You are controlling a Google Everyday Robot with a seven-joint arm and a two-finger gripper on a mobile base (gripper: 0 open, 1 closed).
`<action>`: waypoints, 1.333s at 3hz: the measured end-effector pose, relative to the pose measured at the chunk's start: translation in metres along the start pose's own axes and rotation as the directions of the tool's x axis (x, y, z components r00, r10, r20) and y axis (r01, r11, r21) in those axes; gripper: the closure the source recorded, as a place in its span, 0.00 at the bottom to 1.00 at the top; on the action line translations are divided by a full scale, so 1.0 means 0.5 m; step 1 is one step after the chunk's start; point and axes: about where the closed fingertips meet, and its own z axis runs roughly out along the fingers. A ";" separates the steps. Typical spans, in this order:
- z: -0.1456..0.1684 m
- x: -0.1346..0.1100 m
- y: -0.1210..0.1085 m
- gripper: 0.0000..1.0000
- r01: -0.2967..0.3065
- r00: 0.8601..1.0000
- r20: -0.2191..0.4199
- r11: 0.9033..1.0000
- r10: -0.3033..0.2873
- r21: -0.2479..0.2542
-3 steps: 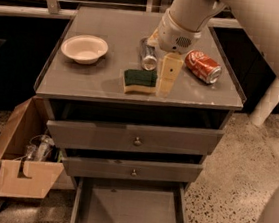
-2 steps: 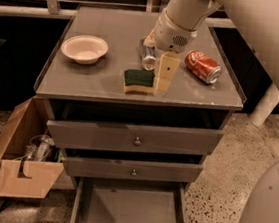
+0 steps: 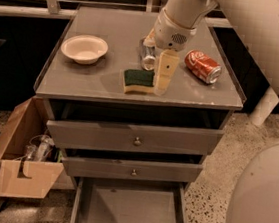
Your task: Place sponge into bottom drawer
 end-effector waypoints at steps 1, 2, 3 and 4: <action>0.008 0.012 -0.005 0.00 -0.013 1.000 -0.003 1.000 0.013 -0.012; 0.029 0.030 -0.021 0.00 -0.039 0.999 -0.004 0.999 0.039 -0.036; 0.030 0.030 -0.021 0.00 -0.039 0.999 -0.005 0.999 0.039 -0.036; 0.052 0.018 -0.020 0.00 -0.034 0.999 -0.023 0.998 0.033 -0.044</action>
Offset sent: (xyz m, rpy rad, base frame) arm 0.0075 -0.0172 -0.0145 -0.0216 0.0711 -0.0323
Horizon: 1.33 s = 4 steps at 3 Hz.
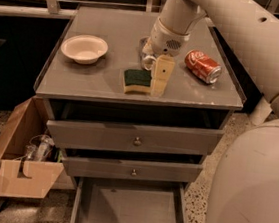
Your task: Place sponge into bottom drawer
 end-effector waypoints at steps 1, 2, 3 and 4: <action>0.028 -0.007 -0.001 0.00 0.003 1.000 -0.004 1.000 -0.003 -0.022; 0.039 -0.007 0.000 0.00 0.003 1.000 0.000 0.999 -0.003 -0.032; 0.053 0.003 0.004 0.00 -0.004 1.000 0.011 0.999 0.004 -0.048; 0.061 0.019 0.010 0.00 -0.019 1.000 0.016 0.998 0.020 -0.060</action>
Offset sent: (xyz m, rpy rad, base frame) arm -0.0070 0.0065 -0.0269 -0.0145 0.0758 0.0236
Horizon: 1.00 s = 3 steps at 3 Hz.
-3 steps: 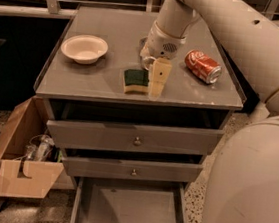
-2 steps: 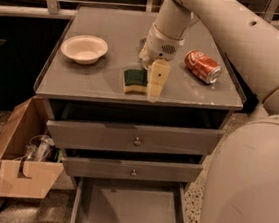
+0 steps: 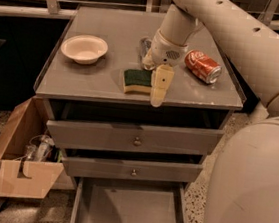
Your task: Place sponge into bottom drawer
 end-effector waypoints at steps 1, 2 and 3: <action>0.001 0.003 0.001 0.00 -0.003 1.000 0.001 1.000 0.003 -0.001; 0.001 0.003 0.001 0.19 -0.003 1.000 0.001 1.000 0.003 -0.001; 0.001 0.003 0.001 0.42 -0.003 1.000 0.001 1.000 0.003 -0.001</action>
Offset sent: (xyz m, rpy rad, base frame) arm -0.0002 -0.0014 -0.0011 0.0004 0.0019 -0.0022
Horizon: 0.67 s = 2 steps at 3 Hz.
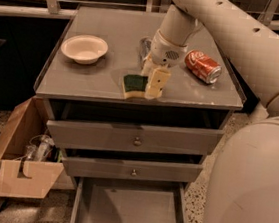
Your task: Place sponge into bottom drawer
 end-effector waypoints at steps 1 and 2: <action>0.000 0.000 0.000 0.66 0.000 1.000 0.000 1.000 0.000 0.000; 0.000 0.000 0.000 0.89 0.000 1.000 0.000 1.000 0.000 0.000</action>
Offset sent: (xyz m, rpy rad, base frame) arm 0.0000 0.0000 0.0000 0.0000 0.0000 0.0000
